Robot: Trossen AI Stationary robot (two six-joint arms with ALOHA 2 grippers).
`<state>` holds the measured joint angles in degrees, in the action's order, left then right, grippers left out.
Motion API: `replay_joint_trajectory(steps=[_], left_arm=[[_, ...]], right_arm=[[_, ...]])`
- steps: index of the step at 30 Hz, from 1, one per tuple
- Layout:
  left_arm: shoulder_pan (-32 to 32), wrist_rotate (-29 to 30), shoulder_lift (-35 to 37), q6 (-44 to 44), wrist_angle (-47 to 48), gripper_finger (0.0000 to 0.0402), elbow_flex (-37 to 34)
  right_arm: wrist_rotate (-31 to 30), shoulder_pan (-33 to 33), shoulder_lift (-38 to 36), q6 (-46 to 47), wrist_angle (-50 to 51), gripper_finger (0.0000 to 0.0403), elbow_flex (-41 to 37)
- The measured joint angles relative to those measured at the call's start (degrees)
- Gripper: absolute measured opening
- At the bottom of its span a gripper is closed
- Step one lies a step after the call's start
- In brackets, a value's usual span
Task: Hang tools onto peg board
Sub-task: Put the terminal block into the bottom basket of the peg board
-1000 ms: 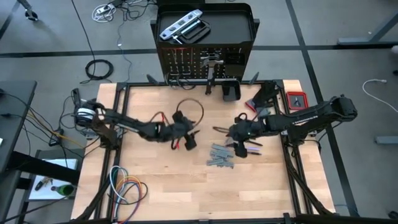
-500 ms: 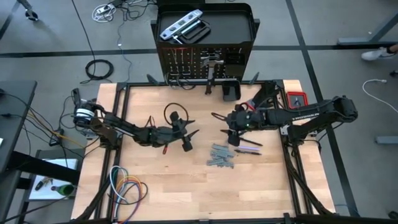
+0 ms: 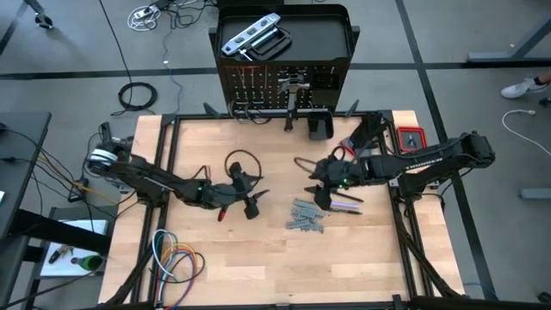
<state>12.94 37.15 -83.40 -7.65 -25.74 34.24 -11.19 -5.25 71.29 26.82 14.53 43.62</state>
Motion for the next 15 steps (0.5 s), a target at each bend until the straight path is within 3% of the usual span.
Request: replay_joint_trajectory(steps=[6, 9, 15], left_arm=[[4.09, 3.47, 6.93, -2.19, 5.82, 0.0218, 0.06], [5.24, 3.36, 6.84, -6.15, 6.43, 0.0218, 0.02], [5.29, 2.9, 3.0, -12.32, 6.23, 0.0218, 0.0]], right_arm=[[-5.76, -6.19, 0.0, 7.0, 11.76, 0.0218, 0.0], [-3.33, -7.45, 0.0, 9.9, 17.0, 0.0215, 0.0], [-0.4, -10.47, 2.47, 13.52, 15.66, 0.0215, 0.28]])
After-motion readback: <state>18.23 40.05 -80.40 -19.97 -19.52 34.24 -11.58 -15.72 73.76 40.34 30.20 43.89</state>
